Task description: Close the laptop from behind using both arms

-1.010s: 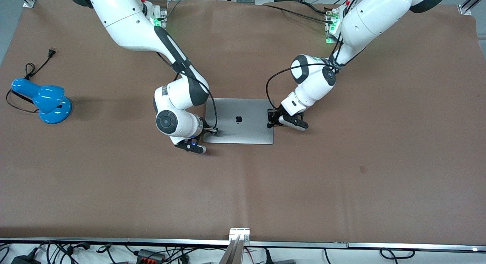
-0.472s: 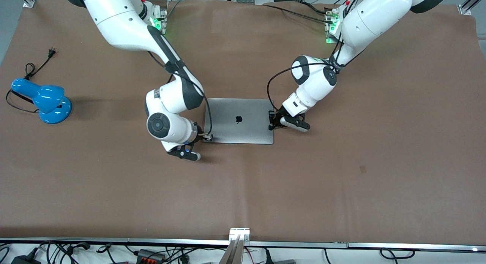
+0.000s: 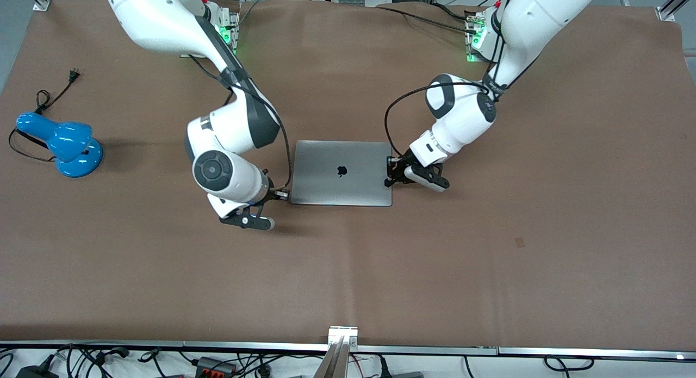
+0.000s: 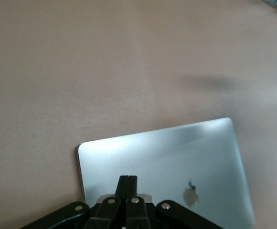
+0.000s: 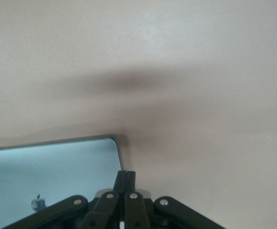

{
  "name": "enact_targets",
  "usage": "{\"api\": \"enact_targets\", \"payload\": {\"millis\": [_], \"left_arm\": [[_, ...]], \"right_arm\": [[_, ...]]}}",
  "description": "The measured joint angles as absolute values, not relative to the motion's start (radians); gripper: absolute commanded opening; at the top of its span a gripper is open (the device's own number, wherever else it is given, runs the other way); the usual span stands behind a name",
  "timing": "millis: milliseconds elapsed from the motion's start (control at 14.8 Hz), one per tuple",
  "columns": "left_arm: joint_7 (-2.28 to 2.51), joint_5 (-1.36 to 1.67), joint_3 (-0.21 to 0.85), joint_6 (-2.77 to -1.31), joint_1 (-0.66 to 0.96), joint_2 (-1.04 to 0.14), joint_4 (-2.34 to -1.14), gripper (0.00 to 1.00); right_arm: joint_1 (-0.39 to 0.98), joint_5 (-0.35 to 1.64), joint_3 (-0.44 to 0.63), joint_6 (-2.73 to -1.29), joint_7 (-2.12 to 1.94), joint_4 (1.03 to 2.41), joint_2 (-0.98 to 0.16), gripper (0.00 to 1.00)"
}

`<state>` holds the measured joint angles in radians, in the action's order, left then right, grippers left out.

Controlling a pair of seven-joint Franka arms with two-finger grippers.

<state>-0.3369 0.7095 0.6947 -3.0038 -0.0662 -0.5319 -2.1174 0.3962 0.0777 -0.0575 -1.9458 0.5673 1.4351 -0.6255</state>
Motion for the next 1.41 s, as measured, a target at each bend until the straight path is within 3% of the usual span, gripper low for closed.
{"api": "enact_targets", "payload": {"millis": [404, 741, 943, 1010, 1078, 1145, 1212, 1280, 1347, 1415], "left_arm": [[-0.348, 0.667, 0.574, -2.613, -0.101, -0.368, -2.097, 0.01], [-0.347, 0.377, 0.432, -2.176, -0.107, -0.333, -1.894, 0.01], [-0.338, 0.196, 0.381, -1.897, -0.11, -0.333, -1.754, 0.01], [-0.326, 0.14, 0.373, -1.811, -0.111, -0.333, -1.714, 0.01], [-0.308, 0.09, 0.369, -1.733, -0.111, -0.333, -1.678, 0.01], [-0.281, 0.054, 0.367, -1.662, -0.112, -0.333, -1.648, 0.05], [-0.245, 0.025, 0.366, -1.589, -0.112, -0.333, -1.619, 0.14], [-0.214, -0.002, 0.365, -1.523, -0.112, -0.333, -1.588, 0.3], [-0.179, -0.033, 0.364, -1.457, -0.113, -0.333, -1.551, 0.69], [-0.141, -0.069, 0.363, -1.389, -0.113, -0.333, -1.506, 1.0]], "right_arm": [[0.29, 0.075, -0.047, -1.77, 0.487, 1.431, -0.467, 0.0], [0.188, 0.074, -0.044, -1.635, 0.345, 1.428, -0.355, 0.0], [0.132, 0.07, -0.042, -1.552, 0.269, 1.417, -0.302, 0.11], [0.105, 0.068, -0.041, -1.524, 0.221, 1.417, -0.29, 0.23], [0.074, 0.066, -0.04, -1.503, 0.158, 1.417, -0.283, 0.25], [0.045, 0.066, -0.038, -1.49, 0.095, 1.417, -0.281, 0.38], [0.018, 0.063, -0.038, -1.485, 0.042, 1.417, -0.281, 0.58], [-0.001, 0.056, -0.037, -1.484, -0.001, 1.416, -0.28, 1.0], [-0.015, 0.052, -0.037, -1.485, -0.03, 1.415, -0.276, 1.0], [-0.026, 0.052, -0.037, -1.485, -0.052, 1.415, -0.267, 1.0]]}}
